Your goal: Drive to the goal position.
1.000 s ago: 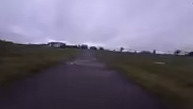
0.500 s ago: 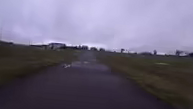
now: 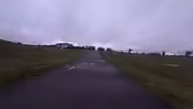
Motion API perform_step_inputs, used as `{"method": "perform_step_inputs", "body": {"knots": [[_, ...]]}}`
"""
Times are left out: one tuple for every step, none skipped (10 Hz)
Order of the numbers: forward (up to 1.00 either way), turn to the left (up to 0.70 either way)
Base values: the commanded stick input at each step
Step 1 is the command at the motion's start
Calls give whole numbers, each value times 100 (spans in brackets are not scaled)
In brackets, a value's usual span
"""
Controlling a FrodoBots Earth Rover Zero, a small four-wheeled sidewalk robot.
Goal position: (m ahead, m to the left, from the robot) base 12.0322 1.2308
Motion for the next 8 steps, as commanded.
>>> {"method": "perform_step_inputs", "body": {"knots": [[100, 0], [100, 0], [100, 0], [100, 0], [100, 0], [100, 0], [100, 0], [100, 0]]}}
